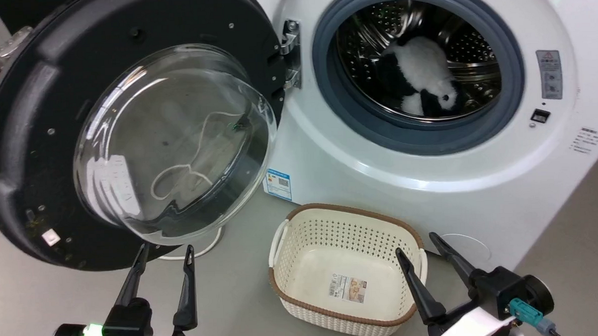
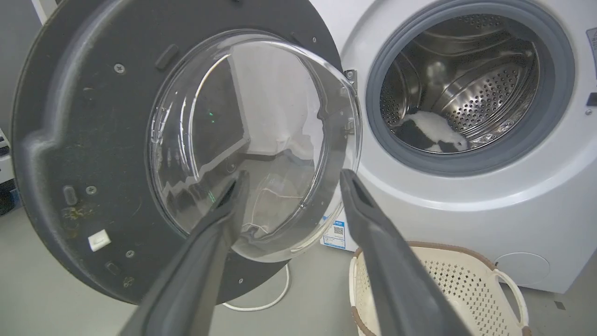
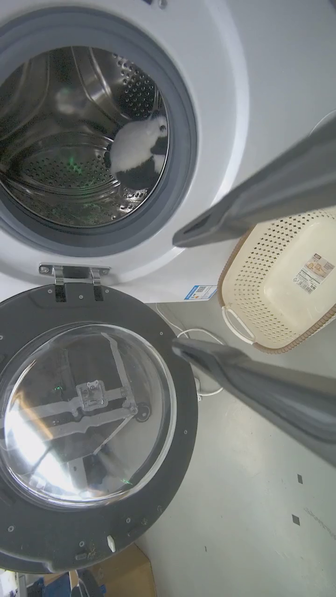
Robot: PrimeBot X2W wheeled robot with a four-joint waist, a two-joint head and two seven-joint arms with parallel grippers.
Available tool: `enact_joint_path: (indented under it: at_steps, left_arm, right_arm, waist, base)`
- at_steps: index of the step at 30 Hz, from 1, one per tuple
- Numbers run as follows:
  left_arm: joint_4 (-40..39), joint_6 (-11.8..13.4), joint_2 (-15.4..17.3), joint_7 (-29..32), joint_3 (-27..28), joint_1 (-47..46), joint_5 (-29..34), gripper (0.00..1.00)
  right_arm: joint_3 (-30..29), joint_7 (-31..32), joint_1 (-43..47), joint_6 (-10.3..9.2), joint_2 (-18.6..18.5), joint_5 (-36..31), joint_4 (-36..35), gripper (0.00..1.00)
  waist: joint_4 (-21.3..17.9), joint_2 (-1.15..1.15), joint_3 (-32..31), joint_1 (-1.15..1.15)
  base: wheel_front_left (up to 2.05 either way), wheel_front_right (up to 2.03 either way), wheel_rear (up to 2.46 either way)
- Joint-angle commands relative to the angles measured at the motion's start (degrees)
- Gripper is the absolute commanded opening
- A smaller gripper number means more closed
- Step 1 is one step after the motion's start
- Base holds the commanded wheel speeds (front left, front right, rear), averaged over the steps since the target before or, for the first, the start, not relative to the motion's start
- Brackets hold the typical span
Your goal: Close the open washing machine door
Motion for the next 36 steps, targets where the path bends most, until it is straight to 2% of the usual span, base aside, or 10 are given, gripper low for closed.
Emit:
enact_joint_path:
  at_steps: [1, 14, 15, 21, 24, 27, 30, 33, 36]
  left_arm:
    - [-0.41, 0.13, 0.23, -0.62, -0.04, 0.94, -0.34, 1.00]
    - [-0.37, -0.34, -0.08, -2.17, 0.18, 1.68, -1.05, 1.00]
    - [-1.07, -0.86, -0.61, -2.53, 1.08, 1.41, -2.45, 0.00]
    - [-4.14, -3.92, -2.13, -3.25, 5.62, -0.41, -7.52, 0.00]
    - [-5.47, -5.94, -3.77, -3.61, 10.73, -3.15, -17.51, 0.00]
    - [-5.11, -7.76, -0.84, -3.97, 13.96, -7.58, -21.89, 0.00]
    - [-2.83, -8.33, 3.12, -2.46, 19.46, -13.76, -30.14, 0.00]
    - [2.28, -8.49, 8.32, 2.92, 24.94, -20.69, -38.70, 0.00]
    - [9.94, -7.18, 13.52, 9.79, 29.21, -27.39, -45.90, 0.00]
  right_arm:
    - [0.35, -0.50, -0.82, 0.04, -0.25, 0.09, 0.41, 1.00]
    - [1.44, -2.06, -0.37, 0.05, -0.50, 0.22, 1.42, 1.00]
    - [1.46, -2.41, -0.12, 0.05, -0.54, 0.19, 1.46, 1.00]
    - [1.21, -3.13, 0.39, 0.05, -0.78, -0.51, 1.00, 1.00]
    - [0.44, -3.49, 0.81, 0.05, -0.92, -0.89, 0.56, 1.00]
    - [-0.28, -3.85, 1.45, 0.05, -1.02, -1.39, 0.04, 1.00]
    - [0.16, -4.21, 1.27, 0.05, -1.26, -1.85, -0.25, 1.00]
    - [0.95, -4.57, 0.46, 0.06, -1.84, -1.90, -0.52, 1.00]
    - [1.07, -4.72, -0.26, 0.06, -2.22, -2.06, -0.54, 1.00]
  waist:
    - [0.38, 0.00, -0.01, 0.00]
    - [3.63, 0.00, 0.17, 0.00]
    - [4.47, 0.00, 0.51, 0.00]
    - [5.97, 0.00, 2.19, 0.00]
    - [6.74, 0.00, 3.32, 0.00]
    - [7.52, 0.00, 4.39, 0.00]
    - [7.00, 0.00, 6.08, 0.00]
    - [6.16, 0.00, 7.87, 0.00]
    - [4.89, 0.00, 9.38, 0.00]
  base:
    - [0.00, 0.00, 0.00]
    - [0.00, 0.00, 0.00]
    - [0.00, 0.00, 0.00]
    - [0.00, 0.00, 0.00]
    - [0.00, 0.00, 0.00]
    - [0.00, 0.00, 0.00]
    - [0.00, 0.00, 0.00]
    - [0.00, 0.00, 0.00]
    - [0.00, 0.00, 0.00]
